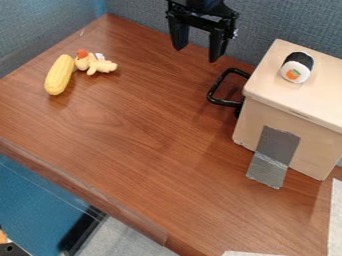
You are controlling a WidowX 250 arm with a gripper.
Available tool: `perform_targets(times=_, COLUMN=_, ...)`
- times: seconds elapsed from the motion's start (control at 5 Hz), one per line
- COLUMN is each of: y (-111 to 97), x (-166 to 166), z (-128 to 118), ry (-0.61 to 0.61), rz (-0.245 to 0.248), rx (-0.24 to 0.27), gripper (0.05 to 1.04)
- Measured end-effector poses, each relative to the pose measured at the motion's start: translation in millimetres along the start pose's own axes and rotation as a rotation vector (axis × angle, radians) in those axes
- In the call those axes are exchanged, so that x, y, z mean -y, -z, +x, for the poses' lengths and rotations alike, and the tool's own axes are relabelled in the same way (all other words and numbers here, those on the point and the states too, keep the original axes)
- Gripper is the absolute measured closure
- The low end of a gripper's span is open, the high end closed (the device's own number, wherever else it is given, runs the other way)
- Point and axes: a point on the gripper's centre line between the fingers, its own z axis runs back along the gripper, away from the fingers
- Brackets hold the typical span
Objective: Put the sushi on the bottom middle of the table
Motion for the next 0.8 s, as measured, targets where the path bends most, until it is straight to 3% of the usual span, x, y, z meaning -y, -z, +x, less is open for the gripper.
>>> perform_targets(times=0.2, y=13.7, x=-1.0, z=-4.2, ry=-0.006, rz=-0.005, rx=-0.044, gripper=0.084)
perform_targets(times=0.4, y=2.8, x=13.3, z=12.1, ry=0.033, rz=-0.016, rx=-0.022, gripper=0.084)
perform_targets(times=0.8, y=-34.6, x=69.4, z=54.5, ry=0.122, rz=-0.043, rx=0.100, gripper=0.084)
